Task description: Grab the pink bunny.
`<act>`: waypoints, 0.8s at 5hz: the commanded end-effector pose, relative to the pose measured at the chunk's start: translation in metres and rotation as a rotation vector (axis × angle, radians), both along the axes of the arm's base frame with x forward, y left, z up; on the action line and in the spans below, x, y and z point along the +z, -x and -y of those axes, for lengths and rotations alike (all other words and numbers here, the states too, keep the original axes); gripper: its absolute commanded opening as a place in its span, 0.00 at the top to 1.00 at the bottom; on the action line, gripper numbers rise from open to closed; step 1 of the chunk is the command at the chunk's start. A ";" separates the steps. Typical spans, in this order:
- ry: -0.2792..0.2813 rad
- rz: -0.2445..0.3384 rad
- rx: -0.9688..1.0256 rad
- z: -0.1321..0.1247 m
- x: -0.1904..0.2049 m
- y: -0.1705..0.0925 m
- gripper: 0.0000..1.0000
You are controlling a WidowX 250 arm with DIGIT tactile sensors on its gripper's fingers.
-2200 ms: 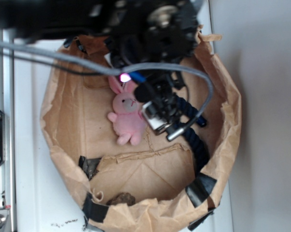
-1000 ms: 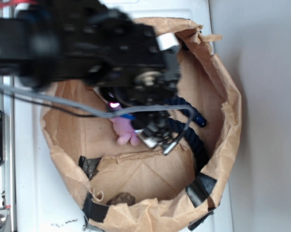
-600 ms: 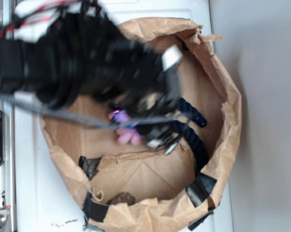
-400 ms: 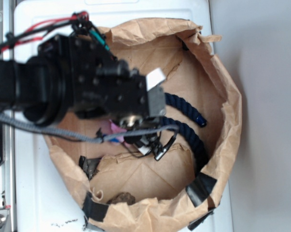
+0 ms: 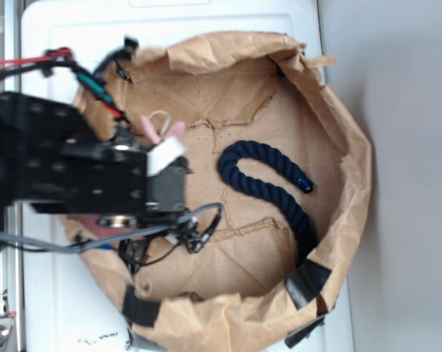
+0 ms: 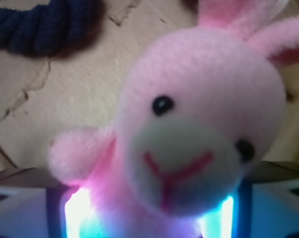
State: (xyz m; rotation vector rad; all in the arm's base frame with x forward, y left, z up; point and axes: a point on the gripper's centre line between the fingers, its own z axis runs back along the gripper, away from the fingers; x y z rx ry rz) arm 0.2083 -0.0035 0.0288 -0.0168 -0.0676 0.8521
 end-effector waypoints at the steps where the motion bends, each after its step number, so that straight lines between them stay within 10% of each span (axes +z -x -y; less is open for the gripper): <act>1: 0.080 0.078 -0.061 0.025 0.052 0.062 1.00; 4: 0.132 0.052 -0.157 0.052 0.137 0.101 1.00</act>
